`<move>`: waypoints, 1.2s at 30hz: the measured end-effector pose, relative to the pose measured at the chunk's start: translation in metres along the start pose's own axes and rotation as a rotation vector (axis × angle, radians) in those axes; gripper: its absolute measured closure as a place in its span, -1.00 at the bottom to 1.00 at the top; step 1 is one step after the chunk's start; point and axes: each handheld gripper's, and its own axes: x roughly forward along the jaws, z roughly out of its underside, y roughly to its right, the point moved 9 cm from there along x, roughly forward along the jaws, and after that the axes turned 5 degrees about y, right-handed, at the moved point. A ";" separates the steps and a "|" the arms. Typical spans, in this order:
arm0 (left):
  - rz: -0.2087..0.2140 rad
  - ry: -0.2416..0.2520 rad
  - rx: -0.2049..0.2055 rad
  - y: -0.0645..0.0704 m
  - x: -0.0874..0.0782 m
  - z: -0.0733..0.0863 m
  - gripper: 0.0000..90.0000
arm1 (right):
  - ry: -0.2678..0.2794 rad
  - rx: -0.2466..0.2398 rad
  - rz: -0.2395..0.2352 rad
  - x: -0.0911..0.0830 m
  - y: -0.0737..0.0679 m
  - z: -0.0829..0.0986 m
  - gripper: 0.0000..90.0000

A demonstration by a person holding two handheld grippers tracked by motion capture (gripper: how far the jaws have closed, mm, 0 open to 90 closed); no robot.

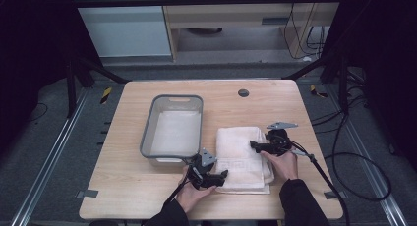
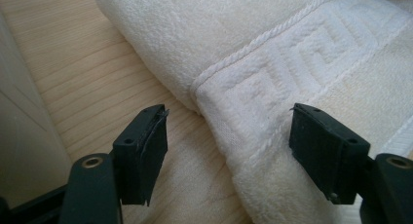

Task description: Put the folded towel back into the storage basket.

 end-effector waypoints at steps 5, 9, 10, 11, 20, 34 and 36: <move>-0.004 -0.018 0.002 0.000 0.005 0.002 -0.36 | -0.007 0.027 -0.010 0.003 0.001 0.004 -0.45; -0.004 -0.031 -0.001 0.001 0.008 0.004 -0.37 | -0.034 0.051 -0.018 0.007 0.001 0.010 -0.43; -0.004 -0.031 -0.001 0.001 0.008 0.004 -0.37 | -0.038 0.053 -0.017 0.008 0.001 0.010 -0.43; 0.000 -0.038 -0.016 0.001 0.009 0.005 -0.37 | -0.038 0.053 -0.017 0.008 0.001 0.010 -0.43; 0.036 -0.080 -0.060 0.002 0.014 0.006 -0.28 | -0.070 0.101 -0.055 0.011 -0.001 0.014 -0.32; 0.128 -0.106 -0.087 0.008 0.015 0.005 0.15 | -0.102 0.175 -0.121 0.010 -0.008 0.014 0.13; 0.139 -0.111 -0.093 0.009 0.014 0.005 0.23 | -0.102 0.181 -0.129 0.010 -0.008 0.014 0.22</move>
